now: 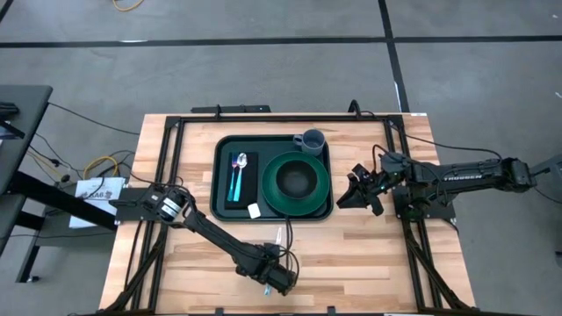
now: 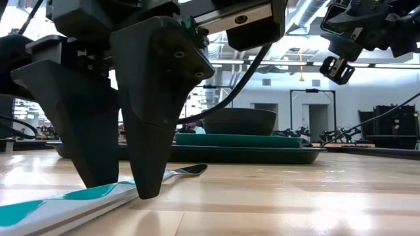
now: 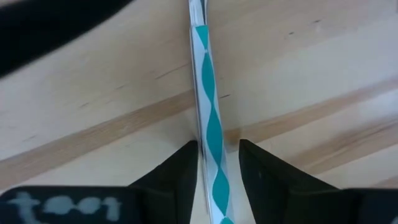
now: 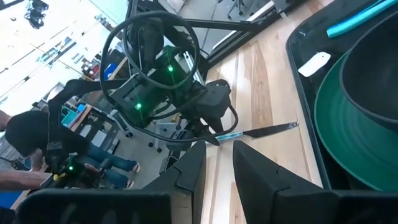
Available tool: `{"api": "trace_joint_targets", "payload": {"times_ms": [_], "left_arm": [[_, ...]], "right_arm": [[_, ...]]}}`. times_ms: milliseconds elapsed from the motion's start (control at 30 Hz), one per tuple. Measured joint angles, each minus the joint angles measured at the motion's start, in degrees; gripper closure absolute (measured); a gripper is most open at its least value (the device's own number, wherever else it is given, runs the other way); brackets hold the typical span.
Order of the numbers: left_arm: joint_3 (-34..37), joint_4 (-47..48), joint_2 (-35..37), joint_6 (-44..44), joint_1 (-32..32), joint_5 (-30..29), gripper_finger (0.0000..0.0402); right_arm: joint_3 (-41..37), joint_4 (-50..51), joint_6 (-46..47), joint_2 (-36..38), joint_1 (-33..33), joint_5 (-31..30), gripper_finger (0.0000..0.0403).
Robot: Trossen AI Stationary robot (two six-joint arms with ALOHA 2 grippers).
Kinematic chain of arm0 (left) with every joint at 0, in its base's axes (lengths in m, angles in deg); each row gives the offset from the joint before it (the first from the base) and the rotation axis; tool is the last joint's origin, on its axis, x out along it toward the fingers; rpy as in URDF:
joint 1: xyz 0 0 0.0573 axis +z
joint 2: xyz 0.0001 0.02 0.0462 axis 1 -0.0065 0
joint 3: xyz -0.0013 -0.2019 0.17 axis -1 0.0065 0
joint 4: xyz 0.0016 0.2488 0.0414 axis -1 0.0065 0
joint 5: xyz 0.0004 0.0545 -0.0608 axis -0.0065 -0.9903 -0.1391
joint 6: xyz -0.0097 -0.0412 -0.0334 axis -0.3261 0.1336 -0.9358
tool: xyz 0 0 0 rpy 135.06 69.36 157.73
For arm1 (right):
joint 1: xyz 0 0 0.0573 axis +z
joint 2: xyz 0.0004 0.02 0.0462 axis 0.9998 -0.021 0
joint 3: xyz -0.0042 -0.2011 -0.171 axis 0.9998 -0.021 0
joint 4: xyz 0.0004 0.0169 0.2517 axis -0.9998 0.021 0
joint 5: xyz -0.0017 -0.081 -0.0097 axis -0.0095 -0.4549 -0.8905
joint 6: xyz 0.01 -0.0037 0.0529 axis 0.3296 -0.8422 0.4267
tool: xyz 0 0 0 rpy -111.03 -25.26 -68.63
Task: Set up tray
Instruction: Put the blue knife on the black napkin to the right of the blue spoon
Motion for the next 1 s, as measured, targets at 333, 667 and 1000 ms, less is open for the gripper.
{"api": "trace_joint_targets", "payload": {"times_ms": [333,667,1000], "left_arm": [[0.0,1.0,-1.4,-0.8,0.0,3.4,0.0307],[-0.8,1.8,-1.5,-1.0,-0.3,3.3,0.0379],[-10.4,13.0,-2.3,-0.5,-1.6,0.5,0.0387]], "right_arm": [[0.0,-0.1,0.0,0.0,0.0,0.0,0.0329],[0.0,-0.1,0.0,0.0,0.0,0.0,0.0329],[0.0,-0.2,0.0,0.0,0.0,0.0,0.0329]]}}
